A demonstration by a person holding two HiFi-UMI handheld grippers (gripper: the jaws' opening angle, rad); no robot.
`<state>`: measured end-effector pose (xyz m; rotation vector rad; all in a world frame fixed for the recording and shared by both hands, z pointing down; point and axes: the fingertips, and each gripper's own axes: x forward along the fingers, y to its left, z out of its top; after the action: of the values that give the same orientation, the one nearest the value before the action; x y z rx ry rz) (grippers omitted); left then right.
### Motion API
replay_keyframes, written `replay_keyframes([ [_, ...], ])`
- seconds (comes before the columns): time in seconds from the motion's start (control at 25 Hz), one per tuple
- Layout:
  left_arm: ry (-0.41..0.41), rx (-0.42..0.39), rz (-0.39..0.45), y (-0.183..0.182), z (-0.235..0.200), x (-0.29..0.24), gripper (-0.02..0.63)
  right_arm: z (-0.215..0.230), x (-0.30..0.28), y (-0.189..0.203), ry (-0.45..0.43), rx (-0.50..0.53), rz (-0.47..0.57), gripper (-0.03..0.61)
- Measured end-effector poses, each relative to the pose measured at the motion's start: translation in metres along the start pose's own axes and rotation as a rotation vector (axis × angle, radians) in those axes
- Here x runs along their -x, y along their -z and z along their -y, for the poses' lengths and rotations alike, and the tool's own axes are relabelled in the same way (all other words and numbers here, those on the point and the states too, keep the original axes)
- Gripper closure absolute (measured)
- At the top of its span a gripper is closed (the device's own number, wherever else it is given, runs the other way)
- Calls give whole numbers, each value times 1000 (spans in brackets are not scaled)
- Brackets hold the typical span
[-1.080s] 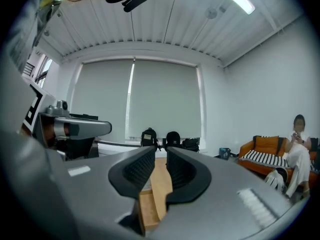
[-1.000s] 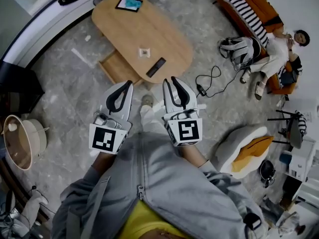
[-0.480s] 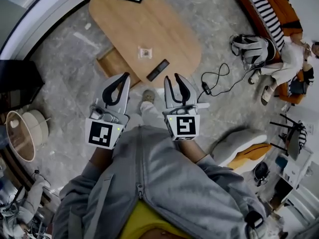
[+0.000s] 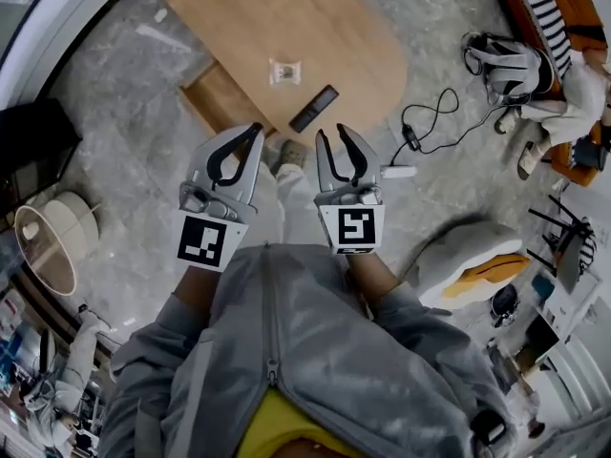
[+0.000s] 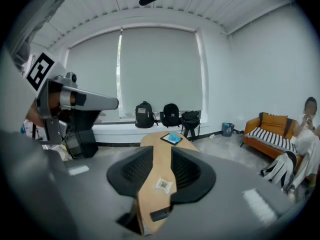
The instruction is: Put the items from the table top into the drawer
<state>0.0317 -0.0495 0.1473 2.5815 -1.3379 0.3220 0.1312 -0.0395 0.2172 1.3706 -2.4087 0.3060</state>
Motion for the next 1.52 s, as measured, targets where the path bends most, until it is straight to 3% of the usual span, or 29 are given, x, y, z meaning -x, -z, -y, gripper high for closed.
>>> replay_keyframes([
  [0.32,105,29,-39,67,-11,-40,621,10,-52,74,50,-35,-89,463],
  [0.56,200,-8,-81,124,-13,-71,621,17,-86,137,74,-62,-150,462],
  [1.12,253,29,-140,226,-30,-123,621,16,-142,263,124,-148,-335,446],
  [1.52,249,78,-240,276,-26,-126,621,16,-145,331,203,-338,-516,377],
])
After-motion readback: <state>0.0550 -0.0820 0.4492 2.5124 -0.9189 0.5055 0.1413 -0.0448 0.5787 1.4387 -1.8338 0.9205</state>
